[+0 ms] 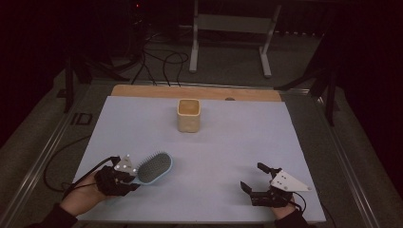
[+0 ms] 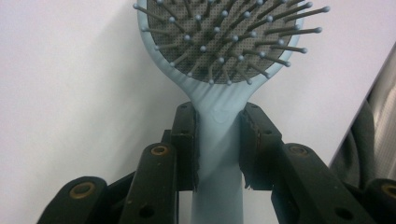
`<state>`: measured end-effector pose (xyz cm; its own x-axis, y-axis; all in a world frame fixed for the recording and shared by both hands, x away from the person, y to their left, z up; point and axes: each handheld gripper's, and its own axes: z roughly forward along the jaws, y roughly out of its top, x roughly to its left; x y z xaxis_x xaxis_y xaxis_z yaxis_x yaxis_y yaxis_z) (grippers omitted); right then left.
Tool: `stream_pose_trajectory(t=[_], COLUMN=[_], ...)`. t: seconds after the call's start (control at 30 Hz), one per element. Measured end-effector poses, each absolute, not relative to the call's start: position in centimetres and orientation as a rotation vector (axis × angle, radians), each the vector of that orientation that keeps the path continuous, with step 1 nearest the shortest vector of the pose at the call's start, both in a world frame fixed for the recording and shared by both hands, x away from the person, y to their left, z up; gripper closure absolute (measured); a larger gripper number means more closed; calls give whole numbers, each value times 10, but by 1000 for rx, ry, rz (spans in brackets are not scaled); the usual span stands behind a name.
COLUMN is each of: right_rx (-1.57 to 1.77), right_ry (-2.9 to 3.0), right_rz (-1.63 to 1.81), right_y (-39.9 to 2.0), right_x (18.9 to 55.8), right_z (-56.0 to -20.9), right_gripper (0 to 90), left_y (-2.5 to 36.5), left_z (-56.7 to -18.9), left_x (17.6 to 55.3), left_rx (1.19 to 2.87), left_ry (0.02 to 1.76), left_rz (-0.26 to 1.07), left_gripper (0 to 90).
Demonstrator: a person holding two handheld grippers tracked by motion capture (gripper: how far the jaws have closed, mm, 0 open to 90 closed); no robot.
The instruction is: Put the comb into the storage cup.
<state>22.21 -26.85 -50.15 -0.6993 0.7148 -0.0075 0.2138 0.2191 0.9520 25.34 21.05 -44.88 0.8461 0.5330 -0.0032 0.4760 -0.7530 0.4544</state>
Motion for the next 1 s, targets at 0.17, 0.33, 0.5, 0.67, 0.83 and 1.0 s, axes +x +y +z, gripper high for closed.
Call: stream_pose_trajectory(t=[0.17, 0.33, 0.5, 0.67, 0.83, 1.0], right_rx=[857, 856, 856, 852, 852, 848], right_ry=[2051, 2050, 2051, 2050, 2049, 2051], right_rz=[1491, 1492, 1493, 1493, 1494, 1493], right_y=[-269, -269, -269, -269, -269, -269], right_x=[222, 222, 222, 222, 222, 222], right_z=[-502, -501, -501, -501, -501, -501], right_gripper=[88, 88, 88, 88, 88, 88], left_y=[205, 201, 198, 193, 185, 179], left_z=[-446, -444, -435, -431, -428, -425], left_x=[256, 257, 259, 262, 268, 272], left_rx=[2531, 2504, 2453, 2417, 2382, 2363], left_ry=[735, 739, 716, 715, 698, 686], left_rz=[201, 235, 248, 277, 277, 302], left_gripper=[703, 703, 703, 703, 703, 703])
